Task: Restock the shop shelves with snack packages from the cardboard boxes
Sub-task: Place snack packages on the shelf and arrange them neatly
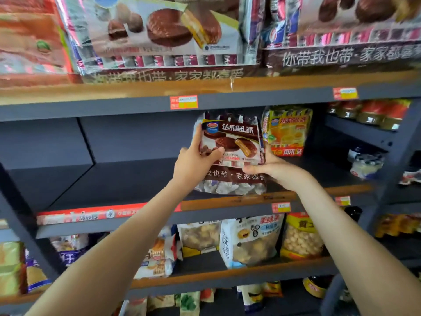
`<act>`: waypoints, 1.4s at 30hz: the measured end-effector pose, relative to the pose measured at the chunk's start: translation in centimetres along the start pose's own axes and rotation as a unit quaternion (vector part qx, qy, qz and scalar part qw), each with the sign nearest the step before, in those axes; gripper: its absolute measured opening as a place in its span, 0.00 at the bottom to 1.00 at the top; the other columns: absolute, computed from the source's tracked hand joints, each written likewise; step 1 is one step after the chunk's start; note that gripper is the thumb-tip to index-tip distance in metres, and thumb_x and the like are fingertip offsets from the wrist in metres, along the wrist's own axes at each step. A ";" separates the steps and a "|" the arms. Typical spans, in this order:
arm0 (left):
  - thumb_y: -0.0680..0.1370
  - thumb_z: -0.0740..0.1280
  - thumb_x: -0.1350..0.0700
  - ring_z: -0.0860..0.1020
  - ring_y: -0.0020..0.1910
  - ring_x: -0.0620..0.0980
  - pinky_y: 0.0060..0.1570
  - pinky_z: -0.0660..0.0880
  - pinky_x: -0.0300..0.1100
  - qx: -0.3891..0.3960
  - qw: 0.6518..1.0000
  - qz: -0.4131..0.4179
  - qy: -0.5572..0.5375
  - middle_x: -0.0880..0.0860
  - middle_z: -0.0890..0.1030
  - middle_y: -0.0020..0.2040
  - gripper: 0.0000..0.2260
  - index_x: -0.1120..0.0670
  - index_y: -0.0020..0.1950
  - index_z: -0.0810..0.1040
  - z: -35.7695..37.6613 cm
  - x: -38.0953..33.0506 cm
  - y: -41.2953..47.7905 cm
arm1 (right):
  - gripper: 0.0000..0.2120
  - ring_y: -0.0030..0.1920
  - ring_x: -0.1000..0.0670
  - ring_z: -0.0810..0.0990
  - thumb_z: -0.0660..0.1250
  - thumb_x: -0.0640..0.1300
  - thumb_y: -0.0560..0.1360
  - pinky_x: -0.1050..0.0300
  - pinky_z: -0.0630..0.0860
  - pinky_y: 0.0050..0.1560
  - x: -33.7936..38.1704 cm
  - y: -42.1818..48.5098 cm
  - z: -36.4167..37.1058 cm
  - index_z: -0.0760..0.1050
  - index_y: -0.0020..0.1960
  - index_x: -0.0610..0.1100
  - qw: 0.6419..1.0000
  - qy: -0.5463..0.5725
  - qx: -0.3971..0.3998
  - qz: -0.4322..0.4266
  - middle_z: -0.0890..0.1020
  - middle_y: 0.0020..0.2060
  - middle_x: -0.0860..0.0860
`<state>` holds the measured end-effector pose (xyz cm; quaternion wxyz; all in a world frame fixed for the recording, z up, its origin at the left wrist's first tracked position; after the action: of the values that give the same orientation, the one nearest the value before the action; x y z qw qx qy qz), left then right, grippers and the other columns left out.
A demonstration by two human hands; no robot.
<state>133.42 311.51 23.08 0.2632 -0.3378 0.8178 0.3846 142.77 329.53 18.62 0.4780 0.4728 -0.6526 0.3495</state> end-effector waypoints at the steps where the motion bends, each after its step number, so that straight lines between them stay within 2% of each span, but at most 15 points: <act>1: 0.76 0.65 0.39 0.68 0.52 0.45 0.43 0.67 0.41 -0.003 1.000 0.012 0.008 0.41 0.73 0.41 0.37 0.36 0.77 0.44 0.8 -0.4 0.9 | 0.61 0.71 0.51 0.65 0.82 0.51 0.57 0.46 0.57 0.74 -0.1 0.8 -1.0 0.44 0.77 0.55 1.000 -0.010 -0.015 0.000 0.68 0.70 0.55; 3: 0.75 0.66 0.40 0.68 0.53 0.47 0.44 0.66 0.40 0.002 1.000 0.024 -0.001 0.41 0.73 0.42 0.39 0.37 0.77 0.44 2.6 -0.6 2.7 | 0.57 0.70 0.51 0.65 0.80 0.45 0.63 0.49 0.58 0.73 -0.1 2.0 -3.0 0.43 0.77 0.52 0.998 -0.033 -0.056 -0.007 0.68 0.69 0.56; 5: 0.74 0.69 0.41 0.71 0.59 0.52 0.48 0.66 0.40 0.013 1.000 0.023 -0.016 0.49 0.78 0.52 0.43 0.38 0.77 0.42 4.4 0.1 4.3 | 0.56 0.71 0.51 0.63 0.78 0.42 0.66 0.51 0.59 0.70 -0.2 3.4 -4.7 0.40 0.77 0.52 0.994 -0.063 -0.089 -0.015 0.65 0.69 0.55; 8: 0.72 0.73 0.45 0.68 0.67 0.58 0.58 0.68 0.46 0.031 0.999 0.011 -0.033 0.57 0.73 0.66 0.50 0.43 0.78 0.38 6.8 1.3 6.9 | 0.62 0.75 0.47 0.57 0.79 0.45 0.66 0.46 0.56 0.73 -1.4 6.1 -6.3 0.30 0.75 0.53 0.987 -0.120 -0.107 -0.015 0.54 0.76 0.53; 12: 0.70 0.76 0.52 0.67 0.68 0.60 0.66 0.67 0.55 0.040 0.997 -0.027 -0.052 0.60 0.66 0.69 0.53 0.46 0.77 0.36 9.4 2.7 9.0 | 0.62 0.77 0.45 0.49 0.77 0.46 0.67 0.44 0.52 0.75 -3.6 9.8 -6.9 0.26 0.74 0.49 0.975 -0.190 -0.113 -0.021 0.45 0.78 0.48; 17: 0.73 0.74 0.54 0.68 0.68 0.62 0.65 0.69 0.58 -0.005 0.999 -0.011 -0.032 0.61 0.60 0.72 0.49 0.50 0.78 0.38 11.7 2.6 10.5 | 0.58 0.70 0.43 0.67 0.79 0.46 0.66 0.46 0.67 0.68 -3.4 12.5 -8.6 0.38 0.77 0.44 0.943 -0.252 -0.204 -0.076 0.63 0.73 0.44; 20: 0.71 0.75 0.52 0.60 0.72 0.65 0.69 0.62 0.62 -0.048 0.997 0.025 0.049 0.64 0.54 0.74 0.53 0.53 0.77 0.35 12.6 2.0 11.3 | 0.55 0.70 0.42 0.64 0.78 0.50 0.65 0.46 0.66 0.68 -4.0 13.1 -10.3 0.44 0.77 0.44 0.917 -0.312 -0.234 -0.078 0.63 0.71 0.42; 22: 0.70 0.74 0.47 0.48 0.76 0.64 0.71 0.47 0.67 -0.111 0.963 0.083 0.230 0.64 0.47 0.77 0.55 0.49 0.76 0.30 12.7 0.8 11.8 | 0.55 0.71 0.41 0.59 0.78 0.54 0.64 0.46 0.61 0.69 -4.2 13.2 -11.6 0.46 0.77 0.43 0.894 -0.363 -0.250 -0.083 0.60 0.71 0.41; 23: 0.68 0.75 0.46 0.48 0.76 0.64 0.70 0.43 0.67 -0.129 0.924 0.153 0.325 0.63 0.48 0.78 0.56 0.49 0.76 0.32 13.4 -0.4 11.8 | 0.55 0.71 0.41 0.57 0.78 0.55 0.63 0.46 0.60 0.70 -4.2 13.3 -12.0 0.46 0.77 0.43 0.884 -0.381 -0.257 -0.086 0.59 0.71 0.41; 25: 0.63 0.77 0.42 0.53 0.76 0.62 0.71 0.43 0.65 -0.106 0.835 0.302 0.447 0.61 0.53 0.77 0.57 0.50 0.79 0.42 16.0 -2.3 11.2 | 0.58 0.71 0.40 0.55 0.78 0.57 0.62 0.44 0.59 0.70 -4.0 13.3 -12.3 0.44 0.77 0.46 0.868 -0.408 -0.263 -0.105 0.55 0.73 0.42; 27: 0.59 0.76 0.35 0.54 0.76 0.61 0.72 0.42 0.63 -0.052 0.779 0.348 0.519 0.59 0.54 0.78 0.56 0.48 0.78 0.50 18.6 -2.4 10.9 | 0.59 0.74 0.40 0.52 0.78 0.57 0.62 0.41 0.58 0.71 -3.7 13.2 -12.1 0.40 0.77 0.49 0.848 -0.444 -0.261 -0.126 0.49 0.76 0.43; 33: 0.70 0.64 0.30 0.36 0.76 0.59 0.66 0.30 0.61 0.004 0.751 0.244 0.613 0.57 0.34 0.77 0.55 0.51 0.72 0.25 21.1 -1.1 13.4 | 0.60 0.77 0.42 0.39 0.75 0.52 0.68 0.42 0.47 0.74 -3.3 13.7 -12.5 0.25 0.73 0.53 0.784 -0.538 -0.278 -0.138 0.34 0.76 0.48; 37: 0.65 0.62 0.25 0.34 0.75 0.58 0.66 0.30 0.65 -0.034 0.742 0.227 0.630 0.56 0.31 0.76 0.58 0.51 0.72 0.24 20.5 -0.7 14.6 | 0.64 0.75 0.42 0.32 0.74 0.44 0.70 0.37 0.43 0.73 -4.2 13.8 -15.6 0.13 0.63 0.56 0.796 -0.497 -0.338 -0.076 0.30 0.75 0.46; 40: 0.65 0.60 0.23 0.25 0.69 0.58 0.62 0.28 0.70 -0.024 0.751 0.219 0.622 0.55 0.25 0.72 0.57 0.48 0.72 0.24 20.2 0.0 15.3 | 0.63 0.75 0.42 0.31 0.74 0.47 0.70 0.34 0.48 0.72 -4.8 14.0 -16.9 0.15 0.64 0.57 0.807 -0.488 -0.330 -0.051 0.28 0.74 0.47; 42: 0.65 0.57 0.22 0.25 0.70 0.61 0.61 0.28 0.71 -0.005 0.748 0.236 0.620 0.56 0.26 0.73 0.54 0.47 0.73 0.25 20.2 0.3 15.8 | 0.61 0.75 0.42 0.31 0.74 0.46 0.71 0.34 0.52 0.72 -4.9 14.2 -16.7 0.17 0.66 0.56 0.810 -0.490 -0.318 -0.058 0.28 0.74 0.46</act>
<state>124.73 335.21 18.63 -0.4022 -0.2992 0.8531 0.1446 134.67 350.45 18.87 0.2380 0.4397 -0.8464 -0.1834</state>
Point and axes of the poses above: each hand's wrist, its own y-axis towards the middle knuckle, its own z-axis out of the palm, x = y × z, the point moved 7 cm from there along y, towards the middle knuckle
